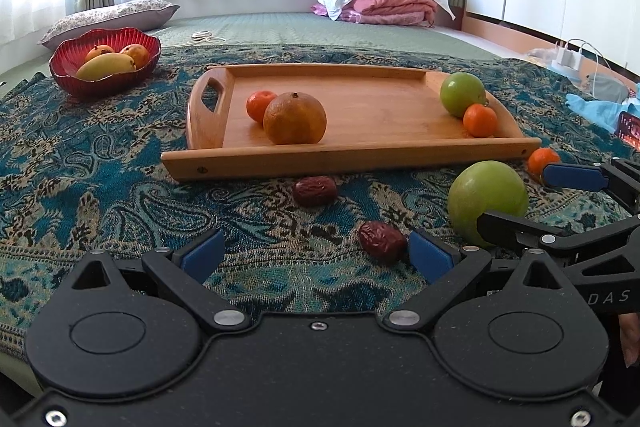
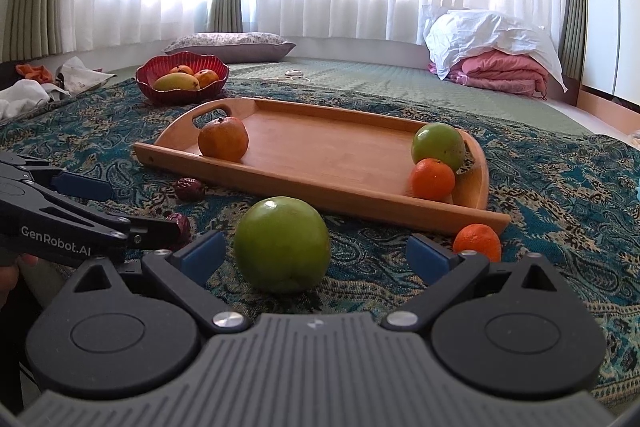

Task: Organize fruits
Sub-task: 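Withdraw both tools from the tray back toward the loose fruit, then grasp a dried red date with the left tool while the right tool grasps a green apple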

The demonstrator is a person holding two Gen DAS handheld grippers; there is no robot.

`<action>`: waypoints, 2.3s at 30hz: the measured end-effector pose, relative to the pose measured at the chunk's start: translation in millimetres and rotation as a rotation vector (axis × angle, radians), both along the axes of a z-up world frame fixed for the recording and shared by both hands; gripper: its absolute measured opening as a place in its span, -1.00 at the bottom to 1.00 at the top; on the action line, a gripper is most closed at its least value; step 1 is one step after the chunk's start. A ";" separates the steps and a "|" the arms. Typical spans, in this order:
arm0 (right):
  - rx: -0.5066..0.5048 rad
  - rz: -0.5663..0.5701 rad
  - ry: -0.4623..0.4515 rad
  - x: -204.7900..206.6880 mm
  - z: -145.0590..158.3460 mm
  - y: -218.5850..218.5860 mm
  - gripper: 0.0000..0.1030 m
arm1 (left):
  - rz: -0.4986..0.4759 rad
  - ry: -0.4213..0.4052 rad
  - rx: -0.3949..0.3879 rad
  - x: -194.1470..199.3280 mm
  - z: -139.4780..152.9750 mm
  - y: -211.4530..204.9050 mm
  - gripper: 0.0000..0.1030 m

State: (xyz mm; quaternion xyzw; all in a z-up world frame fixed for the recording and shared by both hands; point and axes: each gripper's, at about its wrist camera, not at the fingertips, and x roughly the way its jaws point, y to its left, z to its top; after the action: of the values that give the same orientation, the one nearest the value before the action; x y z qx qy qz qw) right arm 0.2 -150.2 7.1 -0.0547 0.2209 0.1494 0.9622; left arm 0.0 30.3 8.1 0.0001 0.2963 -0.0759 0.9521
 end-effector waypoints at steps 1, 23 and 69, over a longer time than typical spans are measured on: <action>0.000 -0.001 0.000 0.1 -0.1 0.3 0.99 | 0.000 0.001 -0.002 0.2 -0.6 0.3 0.89; 0.002 0.022 0.035 0.9 -6.9 8.9 0.46 | -0.050 0.012 -0.030 3.3 0.1 -9.7 0.16; 0.020 -0.045 -0.020 11.5 -32.4 22.8 0.11 | -0.087 0.003 -0.022 10.7 -4.1 -26.2 -0.56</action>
State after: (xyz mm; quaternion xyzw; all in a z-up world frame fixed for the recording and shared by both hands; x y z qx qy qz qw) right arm 11.6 -127.4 -25.3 -0.0418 0.2111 0.1292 0.9680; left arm 10.8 4.1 4.1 0.0025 0.2968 -0.1207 0.9473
